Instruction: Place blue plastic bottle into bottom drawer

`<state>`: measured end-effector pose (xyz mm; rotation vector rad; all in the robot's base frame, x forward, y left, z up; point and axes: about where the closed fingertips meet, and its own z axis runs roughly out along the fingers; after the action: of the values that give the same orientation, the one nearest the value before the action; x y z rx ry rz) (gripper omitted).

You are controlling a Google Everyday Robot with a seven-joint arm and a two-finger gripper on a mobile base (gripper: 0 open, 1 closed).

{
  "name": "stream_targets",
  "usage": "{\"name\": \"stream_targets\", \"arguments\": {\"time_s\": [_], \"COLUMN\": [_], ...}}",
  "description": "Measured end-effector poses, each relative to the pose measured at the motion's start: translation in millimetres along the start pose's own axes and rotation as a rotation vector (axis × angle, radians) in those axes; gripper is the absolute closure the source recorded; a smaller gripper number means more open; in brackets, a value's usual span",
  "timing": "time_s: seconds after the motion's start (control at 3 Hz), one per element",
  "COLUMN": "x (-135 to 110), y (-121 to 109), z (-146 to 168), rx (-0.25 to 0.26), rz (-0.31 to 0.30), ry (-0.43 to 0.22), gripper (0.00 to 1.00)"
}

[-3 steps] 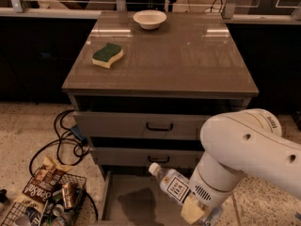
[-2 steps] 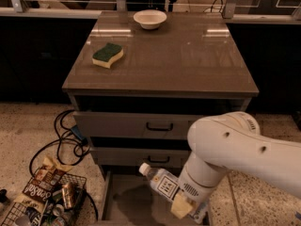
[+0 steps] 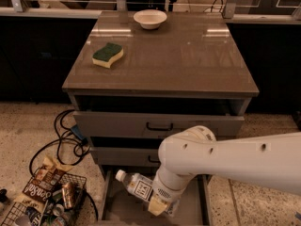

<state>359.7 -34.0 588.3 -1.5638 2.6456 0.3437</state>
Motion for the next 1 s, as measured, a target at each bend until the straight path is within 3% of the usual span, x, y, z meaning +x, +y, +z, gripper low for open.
{"name": "stream_targets", "arguments": {"time_s": [0.33, 0.67, 1.0], "x": [-26.8, -29.7, -28.7], "y": [0.5, -1.4, -1.1], "z": [44.5, 40.7, 40.1], "rx": [0.067, 0.076, 0.074], "rz": [-0.059, -0.014, -0.015], "ry": [0.000, -0.008, -0.008], "gripper": [1.00, 1.00, 1.00]}}
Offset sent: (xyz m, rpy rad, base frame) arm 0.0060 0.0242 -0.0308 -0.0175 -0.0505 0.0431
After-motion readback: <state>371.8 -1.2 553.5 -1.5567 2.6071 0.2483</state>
